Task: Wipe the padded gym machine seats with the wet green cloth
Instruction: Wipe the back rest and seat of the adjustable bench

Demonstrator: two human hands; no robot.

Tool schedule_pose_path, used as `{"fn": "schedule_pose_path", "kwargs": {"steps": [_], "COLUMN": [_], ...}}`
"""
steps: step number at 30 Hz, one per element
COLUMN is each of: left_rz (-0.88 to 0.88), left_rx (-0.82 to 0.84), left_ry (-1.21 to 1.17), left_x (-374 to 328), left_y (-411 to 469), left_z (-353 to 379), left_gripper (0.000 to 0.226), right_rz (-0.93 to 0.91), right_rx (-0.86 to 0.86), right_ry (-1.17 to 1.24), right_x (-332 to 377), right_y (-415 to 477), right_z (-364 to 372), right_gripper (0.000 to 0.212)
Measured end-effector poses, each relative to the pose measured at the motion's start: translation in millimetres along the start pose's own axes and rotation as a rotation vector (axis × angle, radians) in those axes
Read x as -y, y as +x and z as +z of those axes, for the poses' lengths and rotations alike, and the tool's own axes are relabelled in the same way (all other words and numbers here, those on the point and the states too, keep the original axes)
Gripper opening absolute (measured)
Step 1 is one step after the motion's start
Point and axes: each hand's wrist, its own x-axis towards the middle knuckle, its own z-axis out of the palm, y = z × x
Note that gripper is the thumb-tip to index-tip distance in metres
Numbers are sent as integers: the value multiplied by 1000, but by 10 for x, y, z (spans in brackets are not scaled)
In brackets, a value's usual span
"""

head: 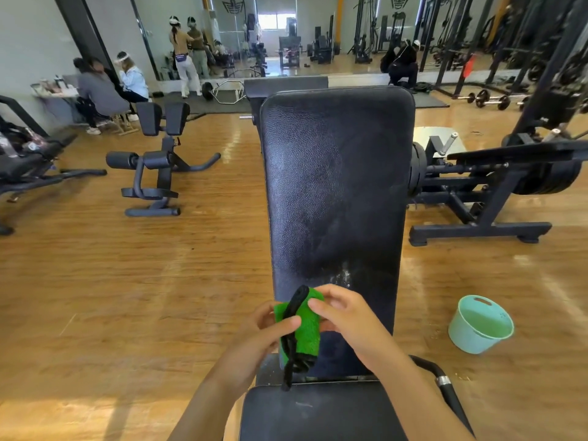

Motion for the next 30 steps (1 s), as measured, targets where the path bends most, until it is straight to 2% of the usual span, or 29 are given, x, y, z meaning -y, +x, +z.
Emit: {"fn": "schedule_pose_path", "kwargs": {"steps": [6,9,12,14,16,18,22,24,28,30], "left_rz": [44,47,61,89,113,103,49,18,43,28], "left_rx": [-94,-152,-203,-201,-165,-122,-97,-107,-89,-123], "left_ry": [-62,-48,25,69,95,100,-27,-110,-22,-32], "left_x": [-7,-40,-31,-66,-94,-107,-97,-80,-65,-80], "left_y": [188,263,348,373,382,379,382,368,340,350], "left_z": [-85,-98,-108,-87,-57,-30,-33,-67,-92,-87], "left_gripper": [44,39,12,8,9,15,25,36,36,34], "right_rz": [-83,-114,-202,-215,-228,-227,-255,-261,-266,-380], "right_rx": [-26,14,175,309,357,300,1,-79,-221,-257], "right_ry": [-144,-159,-401,-433,-399,-368,-375,-385,-347,-430], "right_x": [29,49,102,138,141,110,39,25,6,-16], "right_y": [283,368,380,358,352,371,396,375,319,246], "right_z": [-35,-32,-92,-88,-39,37,113,107,135,113], "right_gripper": [7,19,22,21,24,26,24,21,31,34]}}
